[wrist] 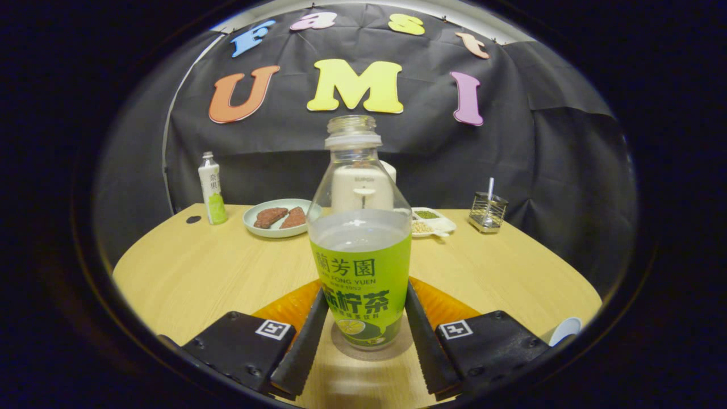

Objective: Take the bottle from table, then pour the juice into the cup, finally place the bottle on the coaster

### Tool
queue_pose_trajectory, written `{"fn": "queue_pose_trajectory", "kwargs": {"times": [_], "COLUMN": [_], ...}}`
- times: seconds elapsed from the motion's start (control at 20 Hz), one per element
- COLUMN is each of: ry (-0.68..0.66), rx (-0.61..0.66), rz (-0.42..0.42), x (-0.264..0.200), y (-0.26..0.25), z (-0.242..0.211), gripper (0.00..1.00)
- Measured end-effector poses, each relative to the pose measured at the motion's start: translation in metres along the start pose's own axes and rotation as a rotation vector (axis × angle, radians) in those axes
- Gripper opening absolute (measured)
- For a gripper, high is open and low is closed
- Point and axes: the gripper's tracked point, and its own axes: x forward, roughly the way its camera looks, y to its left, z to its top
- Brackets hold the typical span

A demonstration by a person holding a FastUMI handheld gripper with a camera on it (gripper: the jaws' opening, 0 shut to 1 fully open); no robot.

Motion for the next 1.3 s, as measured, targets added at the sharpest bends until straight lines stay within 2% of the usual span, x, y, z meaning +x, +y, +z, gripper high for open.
{"fn": "queue_pose_trajectory", "kwargs": {"times": [0.55, 0.9, 1.3], "ry": [0.011, -0.010, -0.018], "rx": [0.013, 0.043, 0.055], "rz": [0.026, 0.043, 0.051], "x": [0.004, -0.003, -0.016], "y": [-0.001, -0.001, -0.002], "z": [-0.001, 0.005, 0.006], "gripper": [0.84, 0.97, 0.98]}}
